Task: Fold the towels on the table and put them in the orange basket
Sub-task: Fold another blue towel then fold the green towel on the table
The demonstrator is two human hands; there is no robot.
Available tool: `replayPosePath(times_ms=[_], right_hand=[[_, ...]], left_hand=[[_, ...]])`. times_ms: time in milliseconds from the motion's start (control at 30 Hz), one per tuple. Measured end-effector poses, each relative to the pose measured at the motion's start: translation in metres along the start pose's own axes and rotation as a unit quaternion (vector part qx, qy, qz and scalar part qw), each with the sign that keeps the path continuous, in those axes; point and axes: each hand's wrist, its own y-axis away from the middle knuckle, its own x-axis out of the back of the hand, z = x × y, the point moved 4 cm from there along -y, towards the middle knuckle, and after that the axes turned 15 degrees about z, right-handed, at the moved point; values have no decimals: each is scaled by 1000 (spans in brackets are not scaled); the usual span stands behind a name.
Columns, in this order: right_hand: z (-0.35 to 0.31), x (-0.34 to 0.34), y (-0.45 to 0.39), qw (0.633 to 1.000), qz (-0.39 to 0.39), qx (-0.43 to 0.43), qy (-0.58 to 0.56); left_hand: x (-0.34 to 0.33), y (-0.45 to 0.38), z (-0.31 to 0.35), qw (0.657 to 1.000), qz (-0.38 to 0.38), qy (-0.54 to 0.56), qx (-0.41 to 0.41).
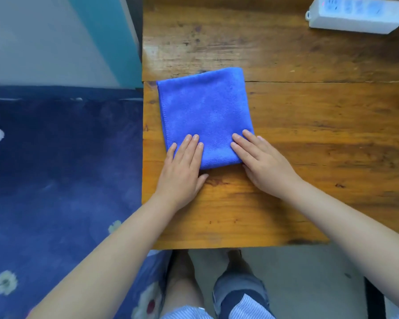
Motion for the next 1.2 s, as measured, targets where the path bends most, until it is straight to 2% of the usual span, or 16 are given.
replayPosePath(times_ms=[100,200,267,367,467,600,733,900,1033,1200], right_hand=[[2,2,-12,998,-3,58,-12],[0,3,-23,993,-18,106,51],[-2,9,-29,991,-20,110,68],[5,9,-34,995,-58,77,19],[19,11,-32,991,-123,33,-38],[20,27,-21,985,-138,39,-97],[-3,37,-9,977,-152,60,-139],[-67,45,-3,965,-126,95,-210],[-150,48,4,953,-120,146,-238],[-276,45,34,929,-115,189,-296]], left_hand=[[-5,-1,-3,999,-12,29,32],[0,-4,-4,995,-9,63,72],[6,-6,0,993,-13,69,96],[6,-4,5,989,-7,65,133],[13,2,13,986,32,51,154],[30,24,31,977,155,19,142],[40,61,29,968,150,41,199],[46,141,5,915,92,82,385],[69,233,-5,867,124,97,473],[99,379,-4,780,182,104,590]])
